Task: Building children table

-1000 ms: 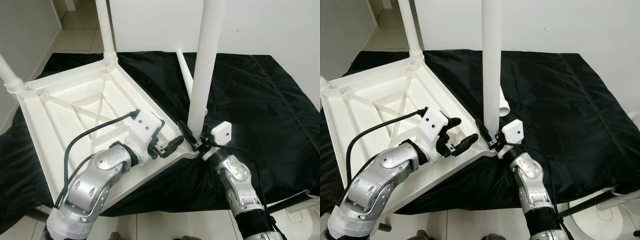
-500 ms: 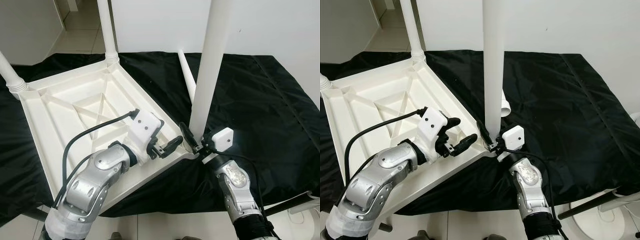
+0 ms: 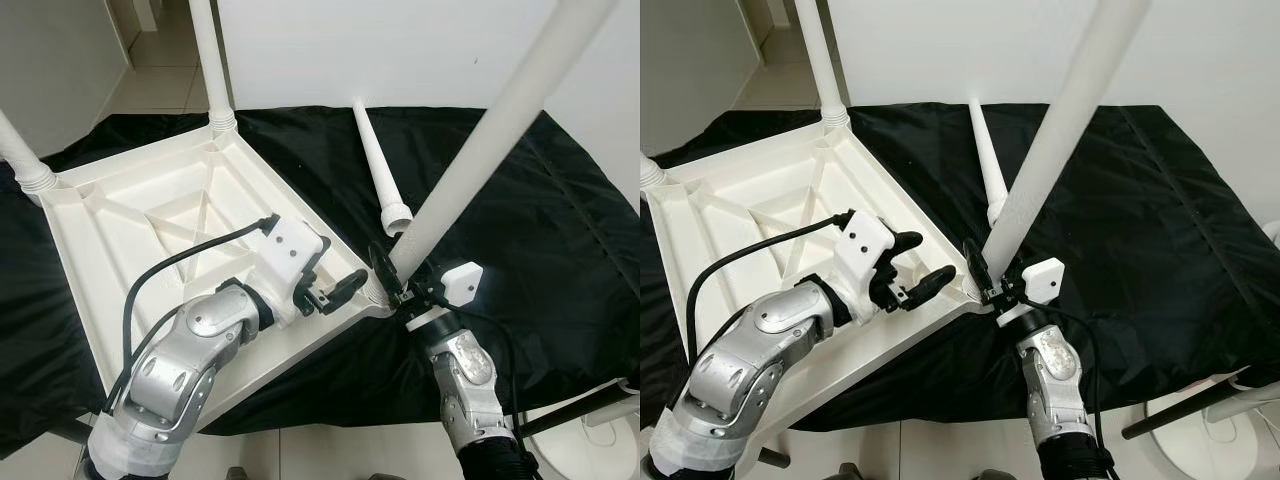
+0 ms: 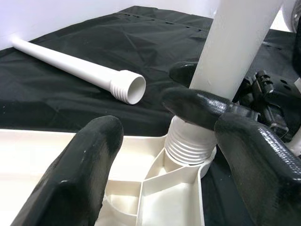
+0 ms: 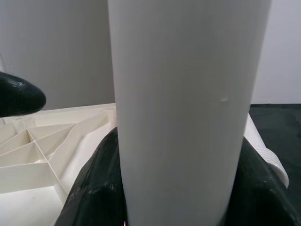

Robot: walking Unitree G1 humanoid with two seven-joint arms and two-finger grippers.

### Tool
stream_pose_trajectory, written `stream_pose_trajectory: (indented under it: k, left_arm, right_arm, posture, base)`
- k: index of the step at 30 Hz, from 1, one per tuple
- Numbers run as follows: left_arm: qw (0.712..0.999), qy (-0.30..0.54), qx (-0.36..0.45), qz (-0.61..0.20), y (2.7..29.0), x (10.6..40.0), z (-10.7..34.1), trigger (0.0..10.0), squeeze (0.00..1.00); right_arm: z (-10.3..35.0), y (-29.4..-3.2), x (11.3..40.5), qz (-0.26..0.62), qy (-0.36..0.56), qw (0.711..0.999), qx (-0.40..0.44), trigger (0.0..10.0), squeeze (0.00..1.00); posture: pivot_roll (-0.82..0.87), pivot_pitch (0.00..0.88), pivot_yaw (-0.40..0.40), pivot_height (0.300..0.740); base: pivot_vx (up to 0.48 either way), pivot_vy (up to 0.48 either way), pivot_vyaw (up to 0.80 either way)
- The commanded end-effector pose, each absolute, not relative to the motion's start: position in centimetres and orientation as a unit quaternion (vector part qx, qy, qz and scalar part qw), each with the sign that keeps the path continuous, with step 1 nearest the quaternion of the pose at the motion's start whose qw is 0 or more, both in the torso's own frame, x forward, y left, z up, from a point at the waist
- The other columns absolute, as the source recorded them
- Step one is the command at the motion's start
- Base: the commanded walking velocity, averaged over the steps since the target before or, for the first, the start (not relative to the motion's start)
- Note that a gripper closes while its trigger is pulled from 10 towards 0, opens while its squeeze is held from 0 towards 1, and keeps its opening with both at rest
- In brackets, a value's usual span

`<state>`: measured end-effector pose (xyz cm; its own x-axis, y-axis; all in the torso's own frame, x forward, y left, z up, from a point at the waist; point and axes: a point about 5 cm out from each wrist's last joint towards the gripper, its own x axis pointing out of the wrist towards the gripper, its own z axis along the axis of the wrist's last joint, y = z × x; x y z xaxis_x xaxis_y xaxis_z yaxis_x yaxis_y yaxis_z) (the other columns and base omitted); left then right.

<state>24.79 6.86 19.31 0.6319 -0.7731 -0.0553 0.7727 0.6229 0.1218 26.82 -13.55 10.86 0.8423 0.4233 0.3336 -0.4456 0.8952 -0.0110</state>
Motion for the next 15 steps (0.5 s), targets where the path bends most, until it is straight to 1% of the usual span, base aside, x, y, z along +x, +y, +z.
stream_pose_trajectory:
  k: [1, 7, 8, 9, 11, 12, 13, 15]
  left_arm:
    - [0.902, 0.0, 0.072, -0.425, 7.1, 24.9, 19.5, 10.0, 0.0]
    - [0.902, -0.001, 0.073, -0.425, 7.0, 25.0, 19.5, 10.0, 0.0]
    - [0.902, -0.002, 0.074, -0.425, 7.0, 25.1, 19.6, 10.0, 0.0]
    - [0.902, -0.002, 0.074, -0.425, 7.0, 25.1, 19.6, 10.0, 0.0]
    - [0.902, -0.003, 0.075, -0.426, 7.0, 25.0, 19.6, 10.0, 0.0]
    - [0.902, -0.003, 0.075, -0.426, 7.0, 25.0, 19.6, 10.0, 0.0]
    - [0.902, -0.003, 0.075, -0.426, 7.0, 25.0, 19.6, 10.0, 0.0]
    - [0.902, -0.003, 0.075, -0.426, 7.0, 25.0, 19.6, 10.0, 0.0]
  right_arm:
    - [5.9, -13.3, 25.3, 0.24, -0.039, 0.97, 0.024, 10.0, 0.0]
    - [5.8, -13.3, 25.7, 0.252, -0.018, 0.968, 0.007, 10.0, 0.0]
    - [5.8, -13.3, 26.0, 0.259, -0.009, 0.966, -0.01, 10.0, 0.0]
    - [5.8, -13.3, 26.0, 0.259, -0.009, 0.966, -0.01, 10.0, 0.0]
    - [5.9, -13.1, 26.6, 0.29, 0.013, 0.956, -0.044, 10.0, 0.0]
    - [5.9, -13.1, 26.6, 0.29, 0.013, 0.956, -0.044, 10.0, 0.0]
    - [6.0, -13.0, 26.8, 0.306, 0.019, 0.95, -0.055, 10.0, 0.0]
    - [6.0, -13.0, 26.8, 0.306, 0.019, 0.95, -0.055, 10.0, 0.0]
  posture:
    - [0.01, 0.042, 0.06, 0.74]
    - [0.01, 0.037, 0.062, 0.74]
    - [0.01, 0.037, 0.061, 0.74]
    - [0.01, 0.037, 0.061, 0.74]
    - [0.01, 0.036, 0.059, 0.74]
    - [0.01, 0.036, 0.059, 0.74]
    - [0.01, 0.034, 0.057, 0.74]
    - [0.01, 0.034, 0.057, 0.74]
  base:
    - [0.0, 0.0, 0.0]
    - [0.0, 0.0, 0.0]
    - [0.0, 0.0, 0.0]
    - [0.0, 0.0, 0.0]
    - [0.0, 0.0, 0.0]
    - [0.0, 0.0, 0.0]
    - [0.0, 0.0, 0.0]
    - [0.0, 0.0, 0.0]
